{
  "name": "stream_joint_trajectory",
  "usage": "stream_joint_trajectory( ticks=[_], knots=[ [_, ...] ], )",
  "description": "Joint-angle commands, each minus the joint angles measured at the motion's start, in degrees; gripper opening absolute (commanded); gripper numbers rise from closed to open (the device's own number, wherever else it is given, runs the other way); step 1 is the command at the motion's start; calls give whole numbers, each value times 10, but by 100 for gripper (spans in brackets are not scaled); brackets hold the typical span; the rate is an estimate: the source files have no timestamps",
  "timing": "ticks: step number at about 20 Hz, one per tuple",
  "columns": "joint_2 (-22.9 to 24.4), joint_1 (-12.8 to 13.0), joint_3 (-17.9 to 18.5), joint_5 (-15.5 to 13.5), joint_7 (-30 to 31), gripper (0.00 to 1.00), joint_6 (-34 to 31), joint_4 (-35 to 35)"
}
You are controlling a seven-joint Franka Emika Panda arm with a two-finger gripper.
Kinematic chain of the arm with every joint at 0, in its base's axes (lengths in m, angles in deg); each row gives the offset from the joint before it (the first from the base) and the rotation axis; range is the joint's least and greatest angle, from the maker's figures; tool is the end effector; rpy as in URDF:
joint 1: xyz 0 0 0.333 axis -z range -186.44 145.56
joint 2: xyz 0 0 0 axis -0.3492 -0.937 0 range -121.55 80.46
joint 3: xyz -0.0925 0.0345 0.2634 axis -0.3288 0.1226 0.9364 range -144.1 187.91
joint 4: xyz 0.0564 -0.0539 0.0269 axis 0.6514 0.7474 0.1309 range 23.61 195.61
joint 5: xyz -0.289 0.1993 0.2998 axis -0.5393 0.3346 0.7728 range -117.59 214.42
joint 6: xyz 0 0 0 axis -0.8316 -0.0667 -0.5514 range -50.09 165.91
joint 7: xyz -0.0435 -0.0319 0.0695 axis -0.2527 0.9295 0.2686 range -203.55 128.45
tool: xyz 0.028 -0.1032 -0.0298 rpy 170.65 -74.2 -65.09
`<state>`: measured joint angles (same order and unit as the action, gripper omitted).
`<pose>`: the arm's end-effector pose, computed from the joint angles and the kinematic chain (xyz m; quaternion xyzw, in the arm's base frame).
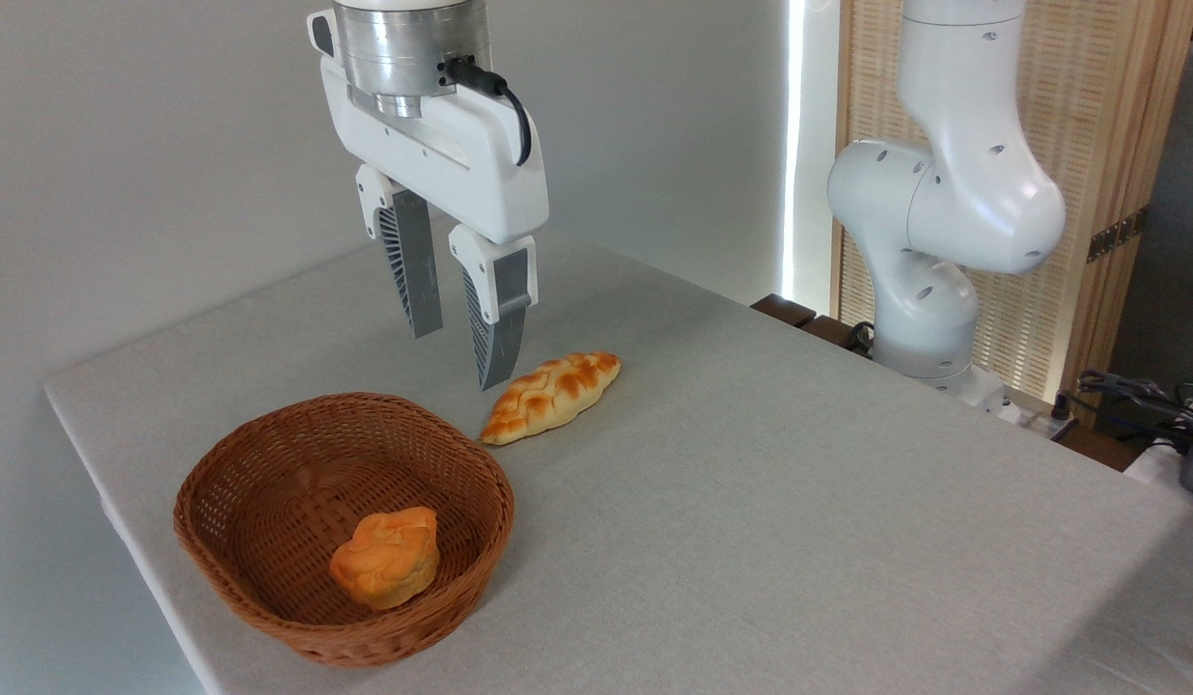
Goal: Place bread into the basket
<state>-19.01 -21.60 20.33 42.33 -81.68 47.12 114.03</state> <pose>0.6269 -0.0155 0.5708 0.9253 -0.3745 0.0464 0.0381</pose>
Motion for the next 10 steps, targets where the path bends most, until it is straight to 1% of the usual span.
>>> stream_joint_trajectory(
  ticks=[1,3,4,6,8,10],
  knots=[
    [5,1,3,18,6,100,-41,-6],
    [5,4,-1,46,7,100,-41,-6],
    [5,5,-1,49,8,100,-40,-6],
    [5,5,-1,50,13,100,-40,-6],
    [5,5,0,49,36,100,-40,-6],
    [5,5,1,49,30,100,-40,-6]
  ],
)
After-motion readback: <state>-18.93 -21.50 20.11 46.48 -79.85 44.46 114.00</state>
